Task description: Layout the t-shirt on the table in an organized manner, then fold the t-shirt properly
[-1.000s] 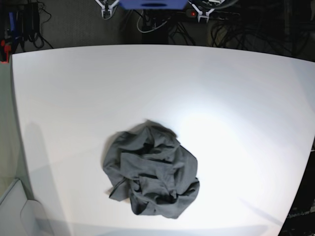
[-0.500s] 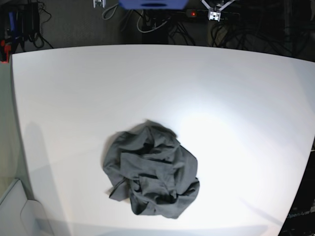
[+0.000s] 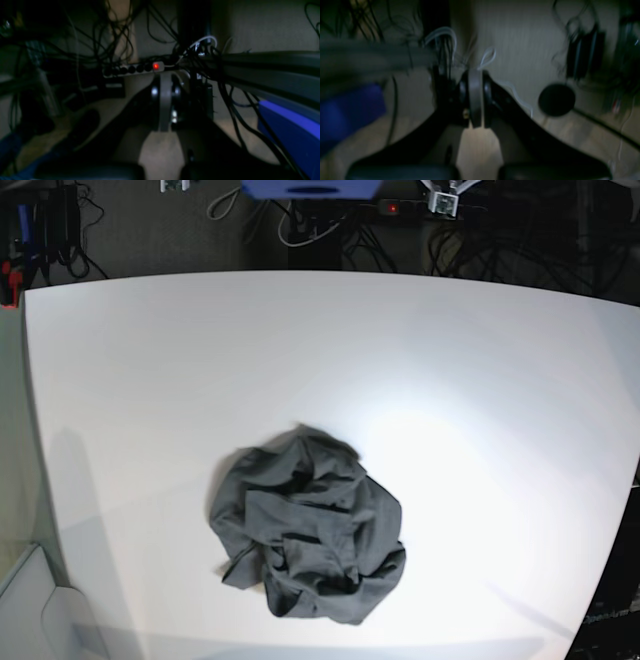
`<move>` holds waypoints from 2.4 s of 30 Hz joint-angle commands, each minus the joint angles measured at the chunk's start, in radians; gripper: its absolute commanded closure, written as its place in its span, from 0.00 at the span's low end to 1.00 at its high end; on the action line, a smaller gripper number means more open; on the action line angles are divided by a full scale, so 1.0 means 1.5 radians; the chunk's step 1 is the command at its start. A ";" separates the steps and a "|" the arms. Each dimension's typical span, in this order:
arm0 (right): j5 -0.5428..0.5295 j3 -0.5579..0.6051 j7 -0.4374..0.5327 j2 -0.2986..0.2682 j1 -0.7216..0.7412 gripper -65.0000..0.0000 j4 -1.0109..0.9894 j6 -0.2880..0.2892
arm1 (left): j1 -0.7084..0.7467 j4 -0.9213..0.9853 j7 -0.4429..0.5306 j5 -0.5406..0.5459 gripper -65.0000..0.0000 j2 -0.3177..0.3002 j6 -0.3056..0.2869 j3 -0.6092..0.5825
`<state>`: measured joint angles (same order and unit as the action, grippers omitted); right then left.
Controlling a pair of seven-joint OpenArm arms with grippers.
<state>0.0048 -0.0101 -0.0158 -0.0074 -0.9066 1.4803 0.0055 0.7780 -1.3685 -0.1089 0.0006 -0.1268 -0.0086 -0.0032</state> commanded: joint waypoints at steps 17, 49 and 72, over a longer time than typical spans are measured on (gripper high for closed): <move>0.000 -0.001 -0.202 -0.015 -0.048 1.00 0.361 0.002 | 0.075 -0.266 0.011 0.000 0.99 -0.009 0.004 0.003; 0.001 0.037 -0.199 -0.052 0.259 0.79 0.372 0.005 | -0.002 -0.419 0.011 0.000 0.65 0.011 0.004 0.002; 0.001 0.038 -0.364 -0.057 0.346 0.79 0.371 0.094 | -0.239 -0.419 -0.128 0.001 0.37 0.025 0.007 -0.073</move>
<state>0.0078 0.0509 -0.5869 -0.0864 -0.3943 2.0182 0.1425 0.4240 -1.9766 -0.3305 0.0006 -0.0959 0.0048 -0.1097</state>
